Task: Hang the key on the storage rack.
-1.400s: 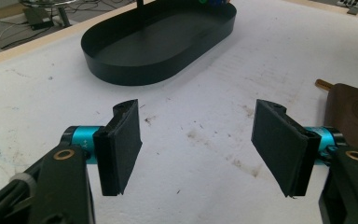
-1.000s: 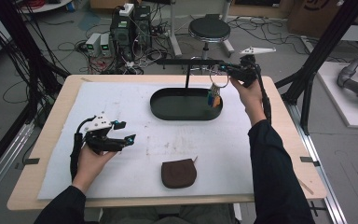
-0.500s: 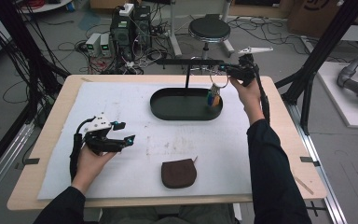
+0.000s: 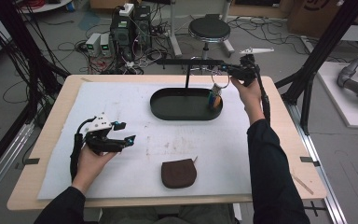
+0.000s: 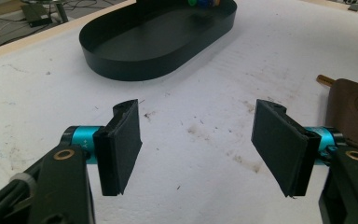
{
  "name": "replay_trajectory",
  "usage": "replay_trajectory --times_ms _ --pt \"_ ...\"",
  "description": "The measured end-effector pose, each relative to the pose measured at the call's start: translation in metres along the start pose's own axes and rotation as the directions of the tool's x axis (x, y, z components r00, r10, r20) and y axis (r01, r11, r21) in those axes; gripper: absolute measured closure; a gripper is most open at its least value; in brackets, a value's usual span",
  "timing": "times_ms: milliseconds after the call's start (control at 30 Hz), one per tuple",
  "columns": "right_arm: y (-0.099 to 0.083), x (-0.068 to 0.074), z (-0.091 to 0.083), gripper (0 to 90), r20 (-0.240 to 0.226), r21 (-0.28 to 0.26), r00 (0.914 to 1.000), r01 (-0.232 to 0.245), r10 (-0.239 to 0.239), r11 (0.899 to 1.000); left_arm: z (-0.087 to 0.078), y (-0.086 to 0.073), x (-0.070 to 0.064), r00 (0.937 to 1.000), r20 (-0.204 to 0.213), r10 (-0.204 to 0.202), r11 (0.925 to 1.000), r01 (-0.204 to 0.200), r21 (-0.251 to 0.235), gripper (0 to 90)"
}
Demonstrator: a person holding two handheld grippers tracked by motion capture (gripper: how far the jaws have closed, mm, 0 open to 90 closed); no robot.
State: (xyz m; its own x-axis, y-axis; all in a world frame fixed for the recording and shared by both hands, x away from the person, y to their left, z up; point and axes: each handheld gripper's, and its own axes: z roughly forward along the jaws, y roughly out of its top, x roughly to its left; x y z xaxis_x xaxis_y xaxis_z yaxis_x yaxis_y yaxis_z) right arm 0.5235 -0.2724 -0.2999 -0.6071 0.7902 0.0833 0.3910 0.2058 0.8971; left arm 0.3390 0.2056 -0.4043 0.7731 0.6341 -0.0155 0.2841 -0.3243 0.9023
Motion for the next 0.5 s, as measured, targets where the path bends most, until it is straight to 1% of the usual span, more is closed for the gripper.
replay_trajectory --times_ms 133,433,500 --pt "-0.0014 -0.0016 0.0020 88.1 0.001 0.011 1.0000 -0.002 0.002 1.000 -0.0003 -0.0002 -0.0002 1.0000 -0.001 0.001 1.0000 -0.001 -0.001 32.7" --pt "-0.0023 -0.0018 0.0044 88.0 0.001 0.009 1.0000 -0.005 0.005 1.000 -0.0015 -0.0008 -0.0002 1.0000 0.000 0.001 1.0000 -0.001 0.000 32.7" --pt "-0.0027 -0.0023 0.0045 87.8 -0.003 0.008 0.9999 -0.013 0.013 1.000 -0.0016 -0.0012 -0.0001 1.0000 0.001 0.001 1.0000 -0.001 0.001 32.7"
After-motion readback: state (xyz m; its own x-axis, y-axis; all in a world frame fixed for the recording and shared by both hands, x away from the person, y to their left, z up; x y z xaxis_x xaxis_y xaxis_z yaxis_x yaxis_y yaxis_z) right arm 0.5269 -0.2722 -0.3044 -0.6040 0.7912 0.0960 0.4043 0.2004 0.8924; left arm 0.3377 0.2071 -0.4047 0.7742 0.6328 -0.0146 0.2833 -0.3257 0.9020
